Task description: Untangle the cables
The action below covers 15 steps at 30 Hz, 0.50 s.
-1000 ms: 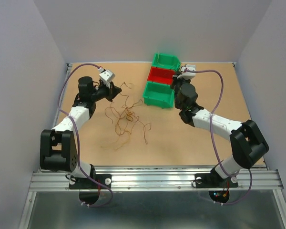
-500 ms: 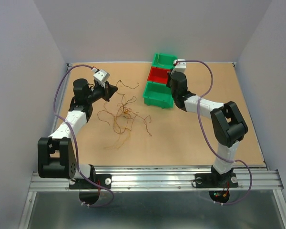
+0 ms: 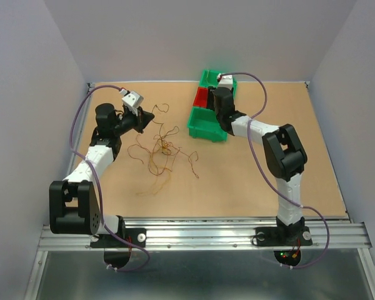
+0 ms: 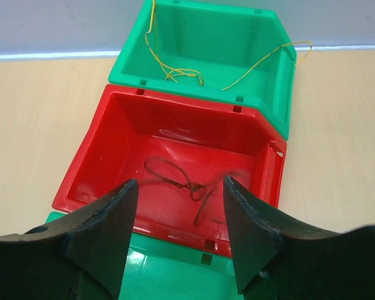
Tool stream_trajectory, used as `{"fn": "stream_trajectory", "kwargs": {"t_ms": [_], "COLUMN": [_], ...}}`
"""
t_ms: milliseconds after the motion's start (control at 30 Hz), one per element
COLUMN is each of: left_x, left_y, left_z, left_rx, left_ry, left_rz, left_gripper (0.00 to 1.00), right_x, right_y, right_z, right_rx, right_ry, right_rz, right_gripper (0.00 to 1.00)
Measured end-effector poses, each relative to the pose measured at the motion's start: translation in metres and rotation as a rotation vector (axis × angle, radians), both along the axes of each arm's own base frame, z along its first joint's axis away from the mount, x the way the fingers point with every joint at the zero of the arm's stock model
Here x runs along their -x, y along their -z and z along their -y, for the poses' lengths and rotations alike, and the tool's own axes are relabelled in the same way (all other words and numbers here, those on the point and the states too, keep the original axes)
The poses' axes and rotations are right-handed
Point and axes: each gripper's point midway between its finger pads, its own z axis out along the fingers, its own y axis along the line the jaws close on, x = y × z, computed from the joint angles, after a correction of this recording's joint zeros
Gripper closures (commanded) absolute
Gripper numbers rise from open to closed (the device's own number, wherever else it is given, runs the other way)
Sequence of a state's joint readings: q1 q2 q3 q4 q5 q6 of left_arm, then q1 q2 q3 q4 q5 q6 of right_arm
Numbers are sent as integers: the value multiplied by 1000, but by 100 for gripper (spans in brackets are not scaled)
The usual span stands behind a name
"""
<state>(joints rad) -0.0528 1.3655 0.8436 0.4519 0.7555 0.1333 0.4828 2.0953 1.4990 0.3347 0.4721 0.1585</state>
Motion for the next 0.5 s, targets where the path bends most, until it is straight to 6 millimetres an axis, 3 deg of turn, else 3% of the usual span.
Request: {"fn": "stream_trajectory", "kwargs": {"t_ms": [133, 267, 433, 500], "left_x": [1, 7, 11, 13], "left_y": [-1, -3, -12, -16], "left_z": [2, 5, 8, 10], "left_rx": [-3, -7, -10, -8], "left_ry": [5, 15, 29, 41], "left_rz": [6, 19, 46, 58], "left_gripper": [100, 100, 100, 100], "right_x": [3, 22, 70, 95], "right_y": [-2, -20, -64, -71], "right_z": [0, -3, -38, -56], "right_rx": [0, -23, -101, -117], "right_ry": [-7, -79, -394, -531], "right_rz": [-3, 5, 81, 122], "right_gripper": [32, 30, 30, 30]}}
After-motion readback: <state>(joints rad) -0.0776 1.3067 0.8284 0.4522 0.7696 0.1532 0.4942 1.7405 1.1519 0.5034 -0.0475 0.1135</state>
